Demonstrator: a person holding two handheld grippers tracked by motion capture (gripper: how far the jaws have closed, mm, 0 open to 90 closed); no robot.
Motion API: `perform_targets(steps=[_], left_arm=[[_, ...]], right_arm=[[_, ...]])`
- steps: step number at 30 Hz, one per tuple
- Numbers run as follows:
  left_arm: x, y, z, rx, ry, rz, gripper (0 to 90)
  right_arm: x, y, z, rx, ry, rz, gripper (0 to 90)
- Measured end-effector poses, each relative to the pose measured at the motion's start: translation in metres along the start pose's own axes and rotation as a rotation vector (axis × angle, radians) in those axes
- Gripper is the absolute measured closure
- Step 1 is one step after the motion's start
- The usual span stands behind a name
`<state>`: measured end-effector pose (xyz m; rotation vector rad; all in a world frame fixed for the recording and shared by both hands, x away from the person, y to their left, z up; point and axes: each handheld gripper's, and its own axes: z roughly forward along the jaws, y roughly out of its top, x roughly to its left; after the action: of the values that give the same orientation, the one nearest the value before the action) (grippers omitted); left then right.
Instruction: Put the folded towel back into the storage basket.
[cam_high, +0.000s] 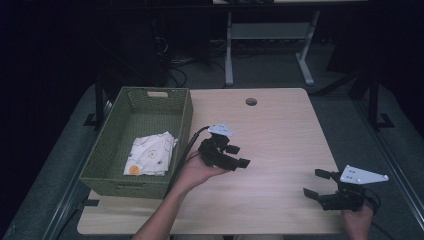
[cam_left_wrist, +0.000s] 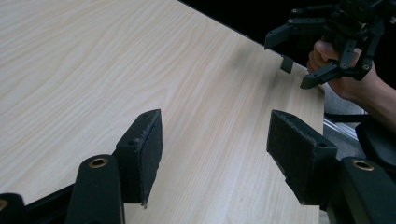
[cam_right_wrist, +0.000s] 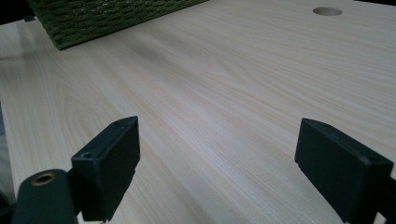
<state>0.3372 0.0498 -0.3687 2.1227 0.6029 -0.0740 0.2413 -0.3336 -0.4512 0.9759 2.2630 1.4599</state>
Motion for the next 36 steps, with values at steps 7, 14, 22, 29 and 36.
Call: perform_targets(steps=[7,14,22,29,36], left_arm=[[-0.005,-0.005,0.016,0.019,0.014,0.011,35.9],[-0.013,-0.01,0.026,0.023,0.026,0.023,35.6],[-0.021,-0.029,0.028,0.024,0.072,0.05,34.8],[-0.031,-0.049,0.026,0.031,0.102,0.082,33.5],[-0.039,-0.068,0.022,0.051,0.128,0.118,32.3]], right_arm=[[0.0,0.0,0.0,0.008,-0.001,-0.001,13.5],[0.0,0.0,-0.001,0.009,0.0,-0.001,13.5],[0.001,-0.001,0.001,0.022,0.003,-0.006,13.5],[0.004,-0.002,0.005,0.041,0.009,-0.009,13.5],[0.006,-0.003,0.002,0.042,0.002,-0.009,13.5]])
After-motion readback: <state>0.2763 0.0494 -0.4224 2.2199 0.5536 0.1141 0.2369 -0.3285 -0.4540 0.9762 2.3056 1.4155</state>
